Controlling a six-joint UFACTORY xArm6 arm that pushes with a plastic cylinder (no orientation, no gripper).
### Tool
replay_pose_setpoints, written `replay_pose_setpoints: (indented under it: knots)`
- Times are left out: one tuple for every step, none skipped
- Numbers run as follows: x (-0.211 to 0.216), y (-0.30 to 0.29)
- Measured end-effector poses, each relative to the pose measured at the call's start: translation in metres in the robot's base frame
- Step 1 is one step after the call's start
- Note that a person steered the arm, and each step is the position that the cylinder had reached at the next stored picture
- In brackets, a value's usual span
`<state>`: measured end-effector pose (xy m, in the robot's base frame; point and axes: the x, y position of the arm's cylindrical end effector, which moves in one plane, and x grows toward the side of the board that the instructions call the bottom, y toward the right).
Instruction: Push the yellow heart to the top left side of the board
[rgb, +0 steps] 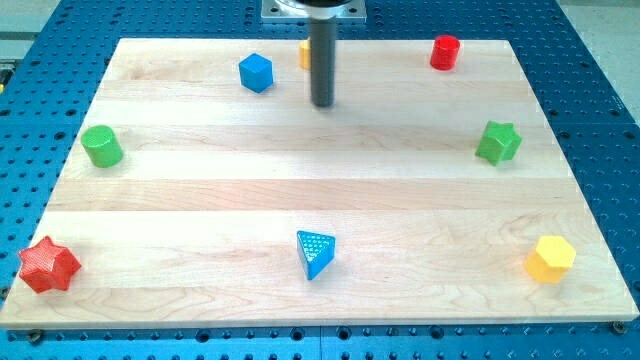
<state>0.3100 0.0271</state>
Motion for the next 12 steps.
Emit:
replay_pose_setpoints:
  knots:
    - [-0.041, 0.031]
    - [-0.065, 0.024]
    - [-0.066, 0.001]
    - [-0.064, -0.046]
    - [-0.065, -0.069]
    - [-0.061, -0.057]
    - [-0.074, -0.034]
    - [-0.094, -0.041]
    - [-0.094, -0.061]
    - [-0.092, -0.078]
    - [-0.108, -0.05]
    - [-0.118, -0.057]
